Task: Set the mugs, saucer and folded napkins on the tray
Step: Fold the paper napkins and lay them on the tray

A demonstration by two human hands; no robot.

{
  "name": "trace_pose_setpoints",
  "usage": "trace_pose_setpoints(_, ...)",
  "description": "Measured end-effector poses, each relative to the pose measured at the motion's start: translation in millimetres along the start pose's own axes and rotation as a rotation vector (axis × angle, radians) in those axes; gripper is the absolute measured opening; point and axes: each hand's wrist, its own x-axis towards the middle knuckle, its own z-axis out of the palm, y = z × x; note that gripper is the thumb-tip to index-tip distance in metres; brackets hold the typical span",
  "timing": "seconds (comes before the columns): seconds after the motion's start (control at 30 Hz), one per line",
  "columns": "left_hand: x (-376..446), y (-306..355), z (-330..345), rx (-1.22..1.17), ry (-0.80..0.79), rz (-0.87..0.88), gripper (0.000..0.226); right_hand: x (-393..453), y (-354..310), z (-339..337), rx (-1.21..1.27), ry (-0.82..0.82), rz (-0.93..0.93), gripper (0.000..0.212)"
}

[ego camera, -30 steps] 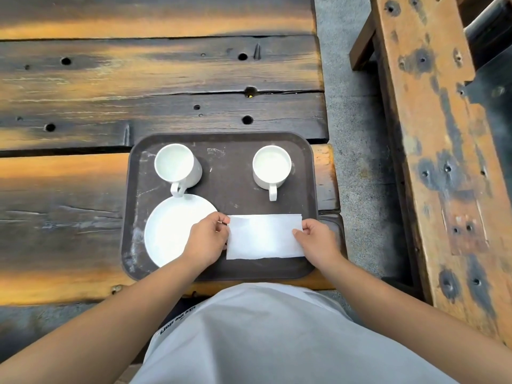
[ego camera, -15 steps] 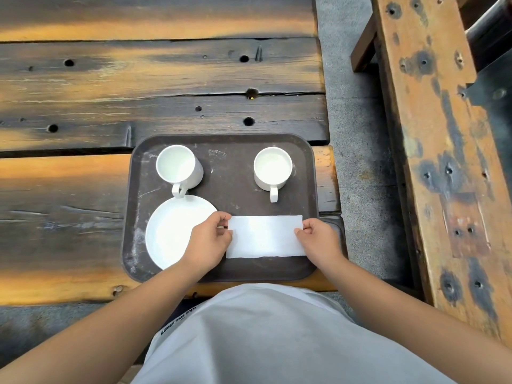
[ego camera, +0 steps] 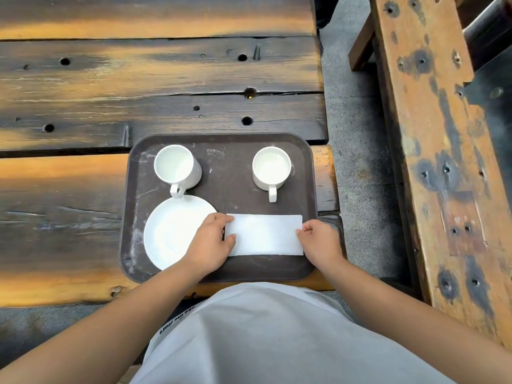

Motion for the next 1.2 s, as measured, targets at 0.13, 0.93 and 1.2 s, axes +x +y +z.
trace_pose_setpoints(0.13,-5,0,0,0.053,0.023,0.036,0.043,-1,3,-4,0.018,0.037,0.017,0.006)
trace_pose_setpoints(0.93,-19,-7,13,0.823,-0.156,0.476,0.048,-25,21,-5,-0.937,-0.113,-0.795,0.034)
trace_pose_setpoints(1.2,-21,-8,8,0.734,-0.15,0.469,0.053,-23,15,-5,-0.982,-0.198,-0.772,0.031)
